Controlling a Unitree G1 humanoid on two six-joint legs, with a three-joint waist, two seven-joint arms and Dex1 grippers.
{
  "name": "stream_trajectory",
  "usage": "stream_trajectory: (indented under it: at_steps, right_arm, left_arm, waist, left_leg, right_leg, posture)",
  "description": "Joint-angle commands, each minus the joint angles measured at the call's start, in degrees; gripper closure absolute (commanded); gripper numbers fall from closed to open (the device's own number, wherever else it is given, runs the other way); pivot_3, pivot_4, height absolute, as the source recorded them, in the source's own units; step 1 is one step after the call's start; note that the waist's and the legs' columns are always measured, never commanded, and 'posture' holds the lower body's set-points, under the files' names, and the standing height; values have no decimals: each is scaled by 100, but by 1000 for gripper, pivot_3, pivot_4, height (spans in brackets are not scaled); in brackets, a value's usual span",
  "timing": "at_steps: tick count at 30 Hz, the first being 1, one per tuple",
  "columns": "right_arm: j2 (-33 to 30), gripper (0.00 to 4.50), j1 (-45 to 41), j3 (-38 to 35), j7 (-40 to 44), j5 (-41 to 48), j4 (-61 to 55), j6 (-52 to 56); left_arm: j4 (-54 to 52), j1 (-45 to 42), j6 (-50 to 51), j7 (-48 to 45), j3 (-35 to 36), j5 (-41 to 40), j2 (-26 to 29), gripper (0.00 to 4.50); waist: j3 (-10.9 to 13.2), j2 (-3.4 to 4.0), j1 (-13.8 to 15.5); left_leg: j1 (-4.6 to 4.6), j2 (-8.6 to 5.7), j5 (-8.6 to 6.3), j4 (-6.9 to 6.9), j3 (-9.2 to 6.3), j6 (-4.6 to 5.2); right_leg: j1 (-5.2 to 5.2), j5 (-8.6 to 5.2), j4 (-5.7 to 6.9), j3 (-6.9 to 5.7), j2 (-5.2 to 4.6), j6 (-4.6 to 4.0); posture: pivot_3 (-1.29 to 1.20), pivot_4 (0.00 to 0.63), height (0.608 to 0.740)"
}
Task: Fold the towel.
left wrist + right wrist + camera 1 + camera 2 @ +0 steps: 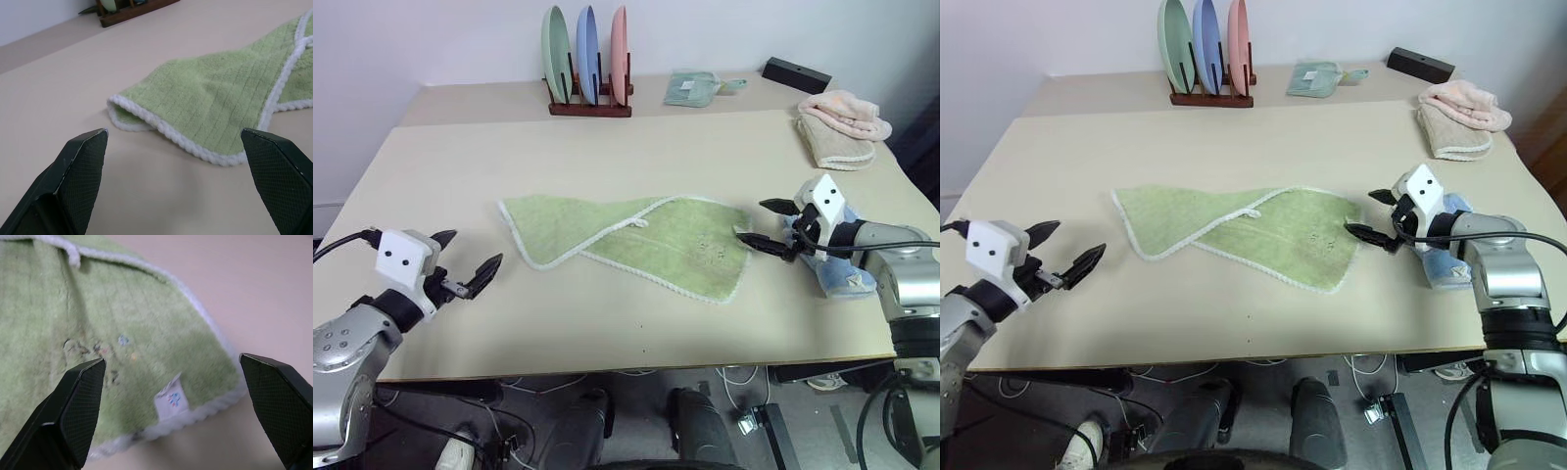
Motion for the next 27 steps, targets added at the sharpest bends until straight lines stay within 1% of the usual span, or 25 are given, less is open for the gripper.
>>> stream_trajectory:
  at_steps: [1,6,9,11,14,16,20,23,26,27]
  right_arm:
    - [5,0,-110,-98,-106,38,-283,9]
    - [113,0,-206,-67,-227,78,-446,113]
    - [242,0,-128,-29,-301,73,-565,120]
    - [323,0,-66,-10,-362,91,-688,165]
    - [479,0,74,27,-503,123,-1043,336]
    - [570,0,142,41,-562,142,-1132,380]
    - [658,0,264,4,-668,217,-1399,507]
    - [682,0,341,-77,-747,316,-1545,582]
    - [717,0,441,-49,-863,333,-1690,625]
    - [724,0,475,-58,-875,357,-1707,616]
  left_arm:
    - [-65,-27,-67,35,15,41,-8,71]
    - [-161,-13,-69,-5,-165,33,-61,71]
    - [-403,-165,32,-229,-618,-71,47,71]
    - [-471,-100,46,-454,-891,133,322,71]
    - [-324,62,-253,-727,-1243,697,779,71]
    - [-96,-73,-508,-746,-1665,1123,914,71]
    - [284,-425,-592,-766,-2165,1610,995,71]
    - [655,-825,-549,-760,-2310,1647,856,71]
    - [979,-988,-684,-830,-2398,1750,833,71]
    - [1203,-1206,-680,-820,-2531,1804,737,71]
  waist:
    - [0,0,-14]
    - [0,0,-4]
    - [0,-1,13]
    - [0,-2,7]
    - [0,0,-5]
    - [0,1,-8]
    - [0,1,6]
    - [1,0,10]
    - [0,1,-5]
    - [0,2,-2]
  left_leg:
    - [0,3,0,0,0,0]
    - [1,8,0,-1,2,0]
    - [0,8,0,0,3,0]
    - [-1,7,0,2,5,0]
    - [0,9,0,-4,7,-1]
    - [0,15,0,-5,8,-1]
    - [0,16,-1,-2,7,-1]
    - [-1,16,-1,-1,2,-1]
    - [0,17,-1,-2,-2,-1]
    - [0,17,-1,-5,-1,-1]
  right_leg:
    - [-1,1,0,2,2,-2]
    - [-3,2,0,5,7,-3]
    - [-3,3,-1,6,7,-3]
    - [-2,3,-1,6,7,-3]
    - [-6,4,0,9,9,-3]
    - [-8,5,-1,11,14,-5]
    - [-8,7,-2,13,16,-10]
    - [-8,8,-1,13,17,-9]
    - [-8,12,-1,13,19,-1]
    - [-10,12,-2,14,19,-1]
  posture:
    - [0,150,740]
    - [0,150,740]
    - [0,150,740]
    - [0,150,740]
    - [0,150,740]
    - [0,150,740]
    - [0,150,740]
    - [0,150,740]
    - [0,150,740]
    - [0,150,740]
